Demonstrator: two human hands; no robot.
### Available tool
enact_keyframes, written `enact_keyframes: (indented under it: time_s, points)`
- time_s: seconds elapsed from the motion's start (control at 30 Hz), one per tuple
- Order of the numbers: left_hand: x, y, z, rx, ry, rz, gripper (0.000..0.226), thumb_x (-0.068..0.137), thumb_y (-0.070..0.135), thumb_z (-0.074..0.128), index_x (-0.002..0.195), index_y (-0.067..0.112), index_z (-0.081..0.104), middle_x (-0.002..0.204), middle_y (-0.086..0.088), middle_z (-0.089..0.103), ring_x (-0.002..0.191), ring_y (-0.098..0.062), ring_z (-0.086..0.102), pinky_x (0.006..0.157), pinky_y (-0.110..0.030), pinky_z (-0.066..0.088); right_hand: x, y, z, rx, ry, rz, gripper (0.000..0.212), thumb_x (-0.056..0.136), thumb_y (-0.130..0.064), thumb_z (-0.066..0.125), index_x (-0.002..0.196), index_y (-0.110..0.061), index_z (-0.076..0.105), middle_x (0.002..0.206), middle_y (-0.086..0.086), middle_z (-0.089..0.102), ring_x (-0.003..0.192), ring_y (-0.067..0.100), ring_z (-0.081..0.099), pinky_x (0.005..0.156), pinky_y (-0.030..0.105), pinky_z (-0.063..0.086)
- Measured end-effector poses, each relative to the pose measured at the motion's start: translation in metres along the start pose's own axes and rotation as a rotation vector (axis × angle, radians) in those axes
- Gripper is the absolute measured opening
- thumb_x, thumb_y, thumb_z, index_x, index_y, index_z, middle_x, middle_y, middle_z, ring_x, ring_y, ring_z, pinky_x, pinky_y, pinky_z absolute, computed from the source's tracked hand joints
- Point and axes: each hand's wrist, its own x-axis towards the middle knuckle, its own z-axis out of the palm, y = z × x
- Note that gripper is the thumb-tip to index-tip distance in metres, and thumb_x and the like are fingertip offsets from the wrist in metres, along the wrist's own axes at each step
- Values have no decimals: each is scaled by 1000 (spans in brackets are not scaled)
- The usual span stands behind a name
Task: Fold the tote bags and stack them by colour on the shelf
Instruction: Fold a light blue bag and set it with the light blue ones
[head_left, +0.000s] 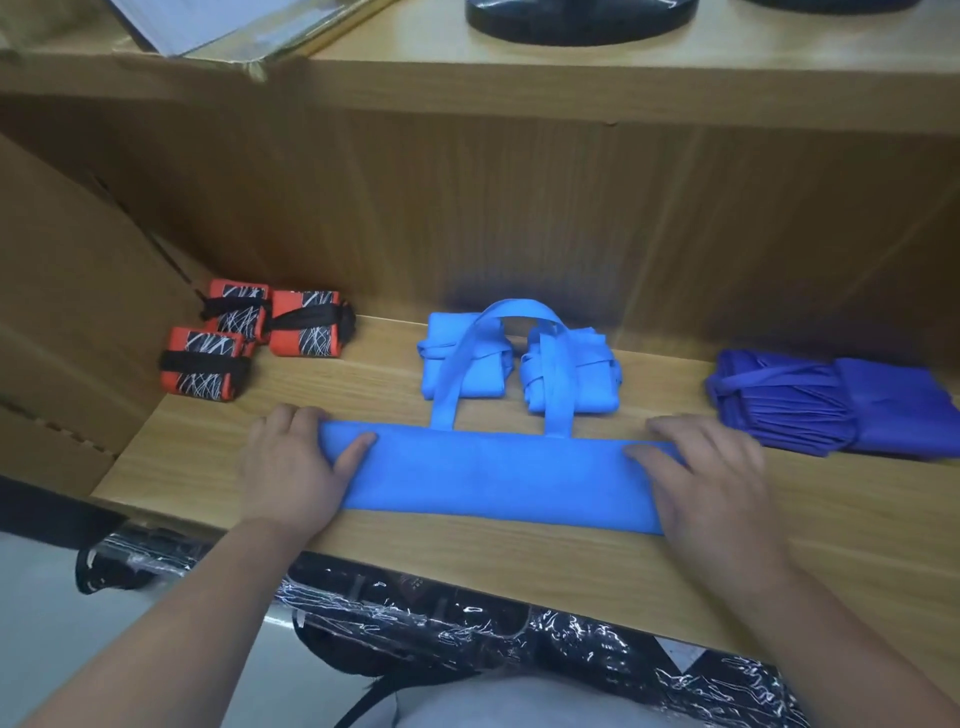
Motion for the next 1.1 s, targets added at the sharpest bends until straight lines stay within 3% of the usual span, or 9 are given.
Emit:
enact_keyframes:
  time_s: [0.1,0.27,0.4,0.53,0.63,0.73,0.87,1.0,1.1]
  points:
    - [3,3,-1,-24,10,12,59,84,63,66,107,8,66,103,-13,60,100,-37,53,89,-47,44,11,-18,2,91,-288,-256,40,100,-47,41,129,-30,65,143,-1,58,133,28,52,109,44,31]
    - [7,4,-3,-131,-37,-23,59,82,58,72,111,8,60,103,-14,64,100,-37,57,84,-45,47,22,-55,22,65,-659,-471,66,100,-71,16,158,-40,25,168,-12,15,156,20,7,121,47,4]
    - [12,5,-7,-160,-113,-77,60,81,61,70,112,11,58,98,-11,67,95,-36,62,77,-42,51,30,-68,27,125,-677,-468,65,99,-74,13,158,-48,9,168,-17,-3,155,15,-14,122,50,-5]
    - [19,8,-13,-393,-185,-277,55,73,56,82,107,18,60,96,-4,66,95,-31,63,80,-41,53,31,-73,26,156,-691,-432,64,98,-75,11,157,-51,9,167,-21,-7,154,13,-17,123,50,-7]
    - [16,9,-21,-811,-145,-521,55,71,39,90,113,17,64,106,-1,68,97,-24,66,77,-36,53,33,-76,24,179,-693,-404,64,97,-76,7,156,-52,12,166,-23,-7,154,12,-17,123,48,-11]
    - [1,7,-32,-1313,-189,-705,35,81,21,82,109,11,64,111,-10,73,87,-18,71,71,-32,54,34,-78,23,195,-707,-391,67,95,-77,3,156,-52,13,166,-24,-8,154,12,-17,122,45,-13]
    - [-22,17,-42,-1791,-208,-734,22,90,11,66,111,4,68,116,-12,74,95,-19,75,76,-33,62,33,-78,24,198,-719,-384,68,94,-79,2,156,-53,12,165,-24,-10,153,11,-20,122,45,-14]
    - [-28,41,-56,-1964,-216,-744,22,97,16,59,96,9,80,110,-9,76,96,-19,75,80,-36,62,36,-82,21,205,-738,-376,73,90,-82,1,156,-53,11,165,-24,-9,154,12,-16,121,42,-12]
    - [-29,54,-61,-1937,-171,-670,24,99,23,56,112,9,72,113,-9,75,97,-19,74,75,-33,62,39,-88,19,205,-734,-382,74,90,-83,0,156,-52,16,167,-22,-2,156,17,-3,120,43,-4]
